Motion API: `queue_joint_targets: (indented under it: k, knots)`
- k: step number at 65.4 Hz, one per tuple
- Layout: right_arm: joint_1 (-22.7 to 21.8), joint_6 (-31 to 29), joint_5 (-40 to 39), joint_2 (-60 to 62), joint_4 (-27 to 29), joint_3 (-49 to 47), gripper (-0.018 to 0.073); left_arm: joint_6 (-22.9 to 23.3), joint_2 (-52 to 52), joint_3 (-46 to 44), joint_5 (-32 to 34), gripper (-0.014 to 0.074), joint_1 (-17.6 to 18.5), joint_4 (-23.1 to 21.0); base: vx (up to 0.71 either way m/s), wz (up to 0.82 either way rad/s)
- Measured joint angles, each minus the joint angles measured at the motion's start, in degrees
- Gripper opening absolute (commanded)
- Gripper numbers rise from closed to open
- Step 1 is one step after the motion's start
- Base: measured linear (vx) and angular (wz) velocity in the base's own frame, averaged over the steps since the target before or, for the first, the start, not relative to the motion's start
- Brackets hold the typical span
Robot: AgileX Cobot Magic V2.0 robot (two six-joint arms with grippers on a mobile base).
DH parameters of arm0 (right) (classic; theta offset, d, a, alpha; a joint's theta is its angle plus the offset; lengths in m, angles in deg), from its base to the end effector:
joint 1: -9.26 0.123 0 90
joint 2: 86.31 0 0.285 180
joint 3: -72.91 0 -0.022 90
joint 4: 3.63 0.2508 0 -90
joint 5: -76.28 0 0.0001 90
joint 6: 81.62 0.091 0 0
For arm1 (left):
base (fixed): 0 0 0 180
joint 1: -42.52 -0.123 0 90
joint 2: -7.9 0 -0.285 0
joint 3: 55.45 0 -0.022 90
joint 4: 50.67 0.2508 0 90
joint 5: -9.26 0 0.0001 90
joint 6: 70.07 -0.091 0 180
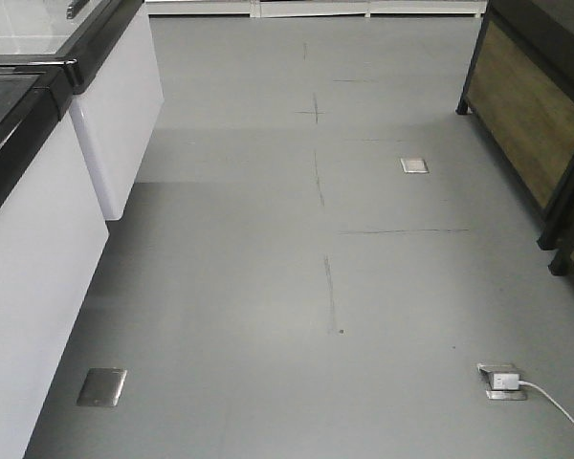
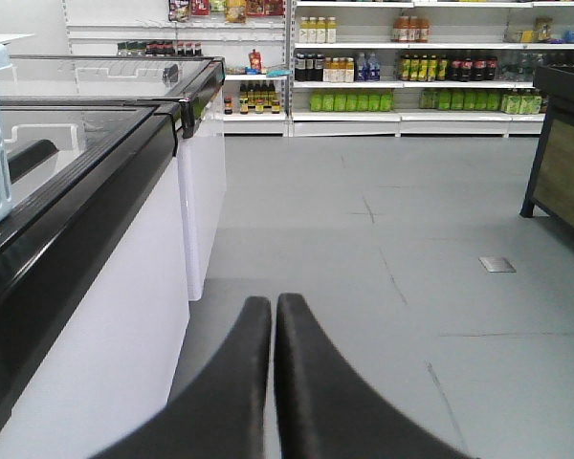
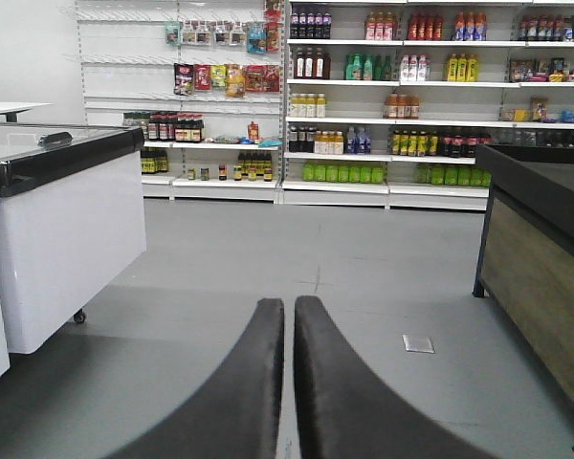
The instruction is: Left arm holds basket, right arm returns cookies
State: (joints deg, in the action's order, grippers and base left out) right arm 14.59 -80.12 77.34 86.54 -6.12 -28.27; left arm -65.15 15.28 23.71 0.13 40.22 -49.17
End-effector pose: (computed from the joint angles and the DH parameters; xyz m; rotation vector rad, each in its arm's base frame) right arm 0.0565 0.0052 0.2027 -0.0831 1.5170 0.0600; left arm 0.0569 0.0027 0.1876 -0.0867 1.6675 -0.0116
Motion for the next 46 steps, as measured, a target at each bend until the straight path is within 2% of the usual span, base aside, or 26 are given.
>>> queue_joint_targets:
  k: [46]
  knots:
    - [0.0,0.0,0.0,0.0,0.0,0.0,-0.0006,0.0,0.0,0.0,0.0,-0.0008,0.0,0.0,0.00,0.00]
